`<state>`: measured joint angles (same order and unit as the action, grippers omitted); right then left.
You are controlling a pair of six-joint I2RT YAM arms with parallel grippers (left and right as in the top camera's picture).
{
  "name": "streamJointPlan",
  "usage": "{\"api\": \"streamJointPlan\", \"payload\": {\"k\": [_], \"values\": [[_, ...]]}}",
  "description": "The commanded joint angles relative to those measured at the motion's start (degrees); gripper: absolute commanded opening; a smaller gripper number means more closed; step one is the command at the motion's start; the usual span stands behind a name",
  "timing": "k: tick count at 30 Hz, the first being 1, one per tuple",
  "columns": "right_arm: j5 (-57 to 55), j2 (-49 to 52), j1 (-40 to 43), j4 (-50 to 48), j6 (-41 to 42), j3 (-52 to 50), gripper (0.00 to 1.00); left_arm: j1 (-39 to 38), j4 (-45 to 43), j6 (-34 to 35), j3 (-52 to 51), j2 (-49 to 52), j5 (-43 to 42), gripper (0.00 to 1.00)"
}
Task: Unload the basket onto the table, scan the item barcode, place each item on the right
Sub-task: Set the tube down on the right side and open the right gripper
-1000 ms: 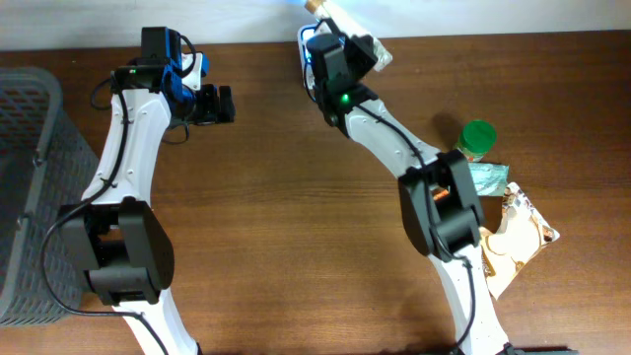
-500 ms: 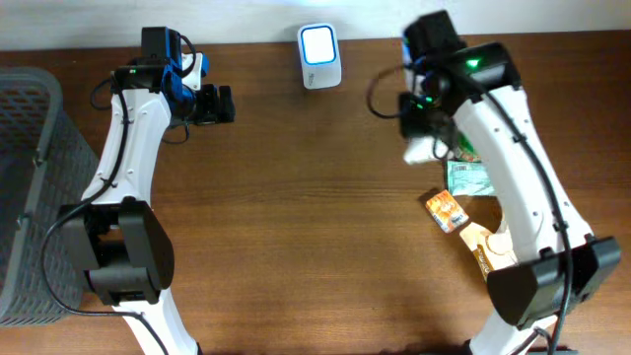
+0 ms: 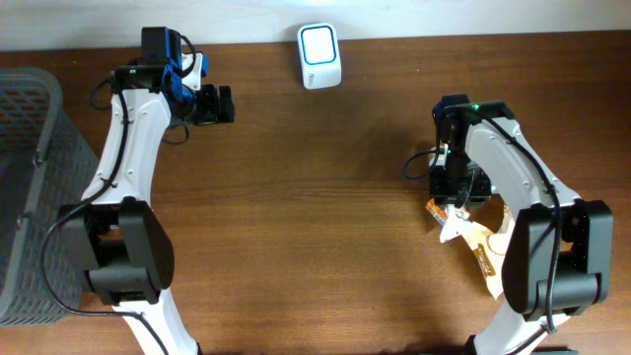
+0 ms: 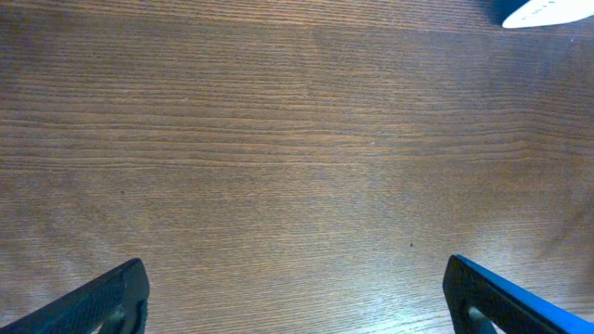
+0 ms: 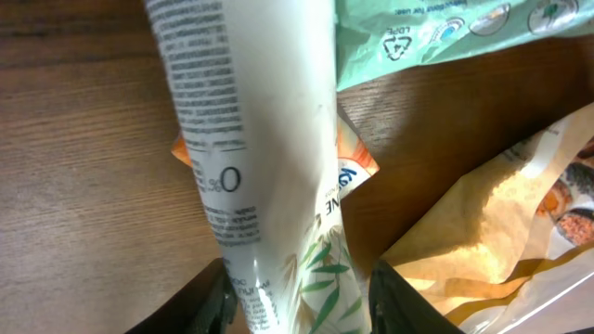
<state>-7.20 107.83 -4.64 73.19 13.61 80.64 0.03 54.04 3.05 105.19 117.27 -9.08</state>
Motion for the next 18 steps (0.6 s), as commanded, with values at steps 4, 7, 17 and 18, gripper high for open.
{"api": "streamJointPlan", "payload": {"k": [4, 7, 17, 18], "values": [[7.23, -5.46, 0.11, 7.37, -5.20, 14.08, 0.45, 0.00, 0.07, 0.76, -0.15, 0.04, -0.57, 0.99], [12.39, -12.57, 0.13, 12.00, -7.63, 24.30, 0.50, -0.02, 0.07, 0.76, -0.15, 0.04, -0.59, 0.99], [6.51, -40.63, 0.17, 22.16, -7.63, 33.81, 0.98, 0.00, 0.07, 0.76, -0.15, 0.04, -0.57, 0.99], [4.59, -42.95, 0.17, 23.06, -7.61, 33.81, 0.98, 0.00, 0.07, 0.76, -0.15, 0.04, -0.57, 0.99]]}}
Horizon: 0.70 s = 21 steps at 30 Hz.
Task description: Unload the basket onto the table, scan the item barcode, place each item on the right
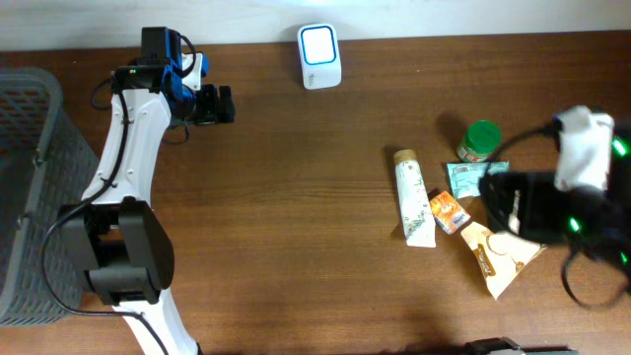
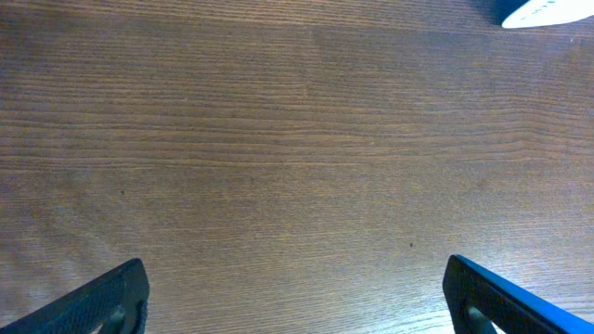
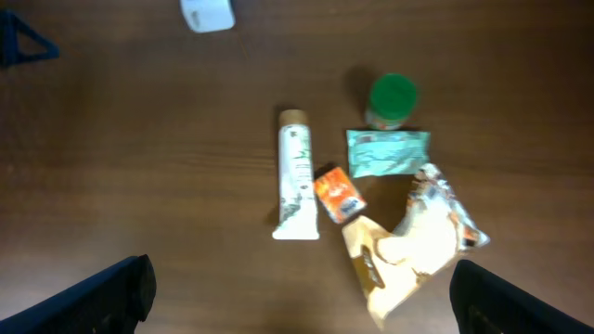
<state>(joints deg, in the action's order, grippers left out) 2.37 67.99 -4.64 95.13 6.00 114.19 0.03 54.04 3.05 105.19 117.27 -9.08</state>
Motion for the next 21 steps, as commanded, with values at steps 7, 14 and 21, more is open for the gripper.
{"api": "streamJointPlan", "payload": {"k": [7, 14, 21], "values": [[-12.83, -14.71, 0.20, 0.98, 0.46, 0.09, 0.98, 0.00, 0.07, 0.76, -0.15, 0.04, -0.57, 0.99], [-15.04, -27.96, 5.46, -28.20, -0.24, -26.43, 0.98, 0.00, 0.07, 0.76, -0.15, 0.04, -0.59, 0.99], [-7.89, -49.86, 6.34, -72.35, -0.22, -75.45, 0.98, 0.00, 0.07, 0.76, -0.15, 0.04, -0.57, 0.99]]}}
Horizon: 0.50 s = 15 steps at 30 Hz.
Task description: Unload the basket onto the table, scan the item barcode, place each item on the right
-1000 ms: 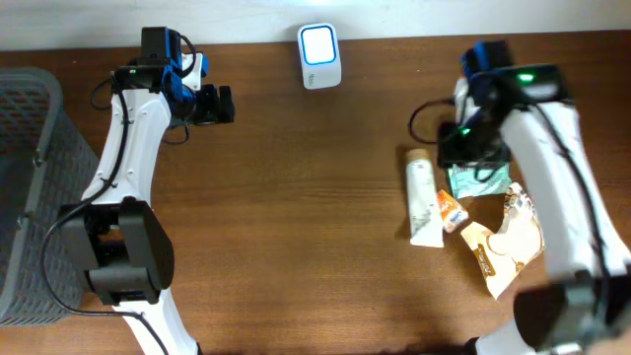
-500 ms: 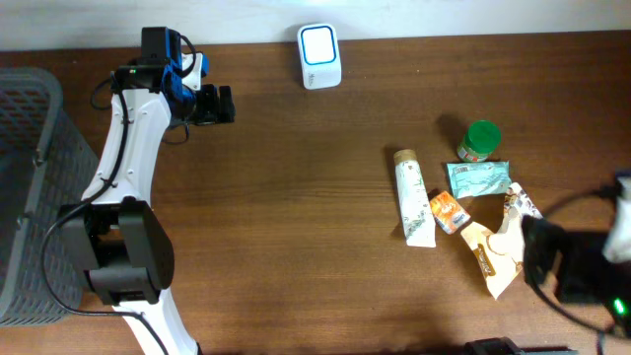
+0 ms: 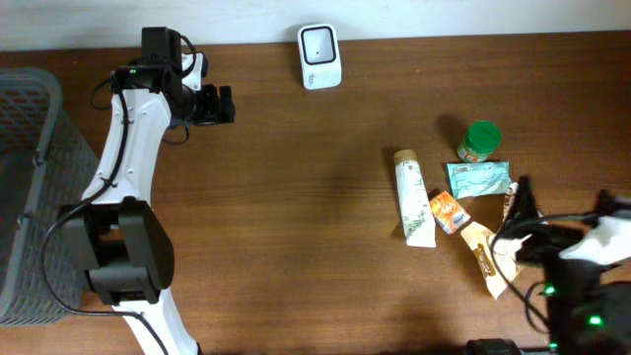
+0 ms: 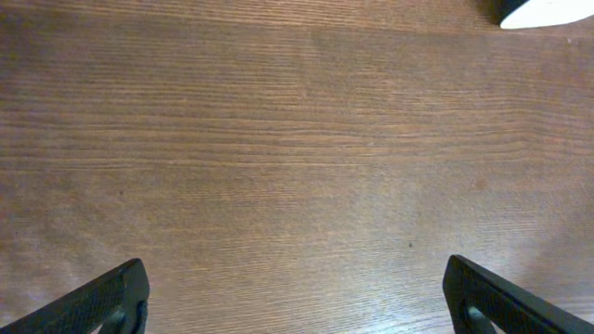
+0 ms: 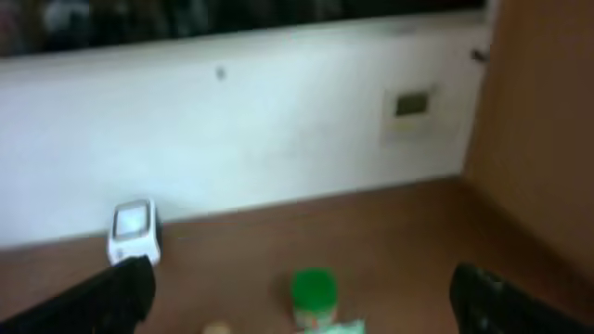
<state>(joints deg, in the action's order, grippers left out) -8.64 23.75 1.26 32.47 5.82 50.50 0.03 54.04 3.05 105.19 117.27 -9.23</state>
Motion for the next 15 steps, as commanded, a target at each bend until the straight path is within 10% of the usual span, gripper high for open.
{"api": "streamJointPlan", "payload": {"k": [1, 6, 15], "values": [[4.00, -7.91, 0.44, -14.99, -0.04, -17.18, 0.98, 0.00, 0.07, 0.76, -0.15, 0.04, -0.42, 0.99], [5.44, -18.14, 0.26, -33.22, 0.00, -38.56, 0.98, 0.00, 0.07, 0.76, -0.15, 0.04, -0.42, 0.99], [5.79, -23.56, 0.26, -31.54, 0.63, -50.18, 0.98, 0.00, 0.07, 0.76, -0.15, 0.04, -0.44, 0.99]]}}
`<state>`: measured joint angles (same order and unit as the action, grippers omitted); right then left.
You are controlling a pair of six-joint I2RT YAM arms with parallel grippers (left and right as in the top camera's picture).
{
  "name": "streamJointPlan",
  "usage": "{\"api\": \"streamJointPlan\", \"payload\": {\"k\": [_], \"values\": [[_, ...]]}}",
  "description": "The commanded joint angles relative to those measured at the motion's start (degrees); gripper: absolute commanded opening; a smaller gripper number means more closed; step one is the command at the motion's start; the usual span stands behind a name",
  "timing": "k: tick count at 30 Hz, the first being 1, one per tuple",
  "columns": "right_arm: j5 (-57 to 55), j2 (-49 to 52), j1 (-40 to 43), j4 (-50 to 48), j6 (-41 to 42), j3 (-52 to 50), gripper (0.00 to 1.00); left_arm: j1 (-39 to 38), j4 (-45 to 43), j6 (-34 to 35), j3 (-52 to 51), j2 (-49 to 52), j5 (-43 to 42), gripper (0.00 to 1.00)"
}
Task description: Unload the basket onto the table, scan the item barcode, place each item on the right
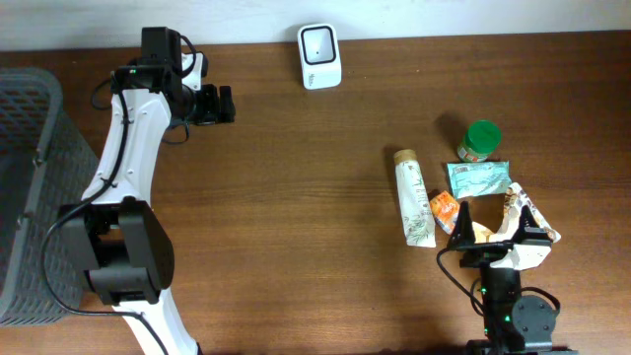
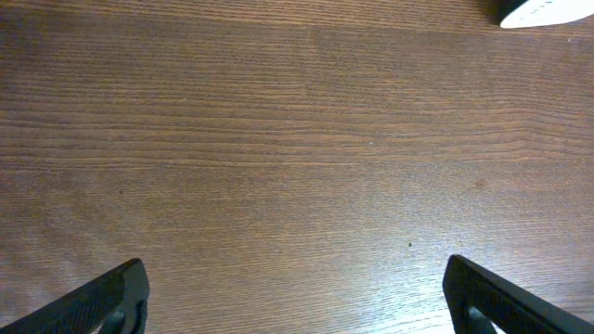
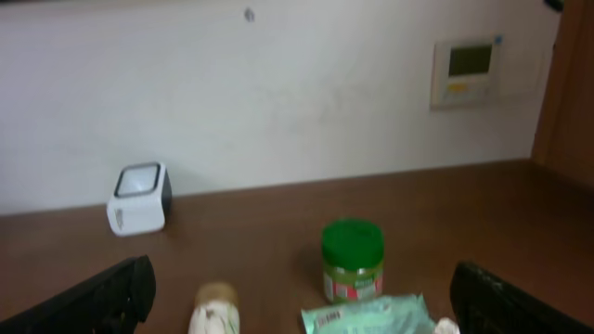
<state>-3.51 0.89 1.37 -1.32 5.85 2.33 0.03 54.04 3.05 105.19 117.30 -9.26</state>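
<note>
The white scanner point(image 1: 319, 56) stands at the table's far edge, its window dark; it also shows in the right wrist view, scanner point(image 3: 139, 197). A white tube point(image 1: 414, 197) lies flat, left of the other items. My right gripper point(image 1: 493, 219) is open and empty, low behind the items, facing the wall; in its wrist view my right gripper point(image 3: 299, 283) frames the green-lidded jar point(image 3: 353, 260). My left gripper point(image 1: 229, 105) is open and empty at the far left, over bare wood, as the left wrist view of the left gripper point(image 2: 295, 283) shows.
Right of the tube lie a green-lidded jar point(image 1: 481, 140), a green packet point(image 1: 478, 179), a small orange packet point(image 1: 444, 210) and a tan bag point(image 1: 527, 242). A grey mesh basket point(image 1: 25, 187) fills the left edge. A white wall point(image 3: 278, 93) backs the table.
My right arm was at the lower right edge; now it sits folded at the front, its open gripper just behind the items. The left arm and all items are unchanged.
First my right gripper was down among the items with its fingers round the white tube, and the scanner window glowed. Then it was open, high above the table, with the tube lying flat. After that the window was dark and the arm was low at the right, now at the front.
</note>
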Motion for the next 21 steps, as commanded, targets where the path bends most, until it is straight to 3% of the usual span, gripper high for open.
{"api": "streamJointPlan", "payload": {"k": [1, 21], "values": [[0.79, -0.70, 0.15, 3.61, 0.59, -2.01, 0.98, 0.00, 0.07, 0.76, -0.15, 0.02, -0.39, 0.99], [2.91, -0.63, 0.15, 5.88, 0.57, -2.01, 0.98, -0.02, 0.07, 0.74, -0.15, 0.02, -0.28, 0.99]]}}
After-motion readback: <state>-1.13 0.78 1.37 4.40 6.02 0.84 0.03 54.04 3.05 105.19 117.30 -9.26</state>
